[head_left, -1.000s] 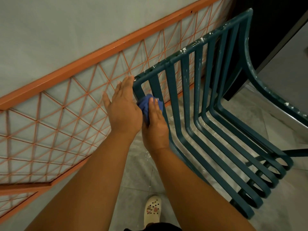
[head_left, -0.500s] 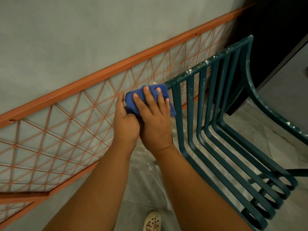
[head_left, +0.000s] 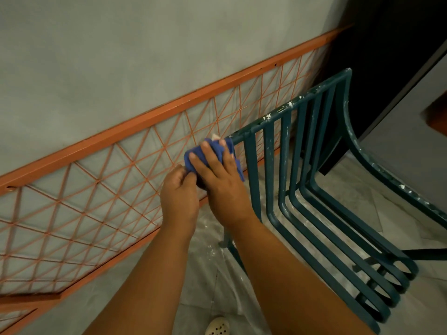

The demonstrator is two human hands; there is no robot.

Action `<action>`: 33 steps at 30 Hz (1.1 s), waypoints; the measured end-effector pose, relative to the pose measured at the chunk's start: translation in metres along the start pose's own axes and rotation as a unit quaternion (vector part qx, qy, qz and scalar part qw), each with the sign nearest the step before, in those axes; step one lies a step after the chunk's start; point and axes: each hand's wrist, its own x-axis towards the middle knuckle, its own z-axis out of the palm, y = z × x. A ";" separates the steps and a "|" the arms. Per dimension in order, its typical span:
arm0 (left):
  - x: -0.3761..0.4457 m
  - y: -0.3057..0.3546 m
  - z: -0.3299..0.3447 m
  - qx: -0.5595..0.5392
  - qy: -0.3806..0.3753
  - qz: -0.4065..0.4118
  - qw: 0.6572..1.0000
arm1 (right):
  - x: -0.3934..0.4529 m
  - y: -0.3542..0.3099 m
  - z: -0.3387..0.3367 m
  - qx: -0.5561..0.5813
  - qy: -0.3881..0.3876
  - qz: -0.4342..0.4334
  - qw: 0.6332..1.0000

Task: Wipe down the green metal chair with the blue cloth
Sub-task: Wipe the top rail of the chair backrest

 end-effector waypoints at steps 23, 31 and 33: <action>0.014 0.015 0.003 0.138 0.021 0.013 0.990 | -0.013 -0.004 -0.003 0.296 0.011 0.375 0.879; 0.019 0.020 -0.004 0.170 0.014 0.023 0.985 | -0.029 0.028 0.003 0.310 -0.137 0.519 0.785; 0.020 0.019 -0.004 0.177 0.016 0.037 0.983 | -0.012 0.019 0.000 0.330 -0.109 0.504 0.791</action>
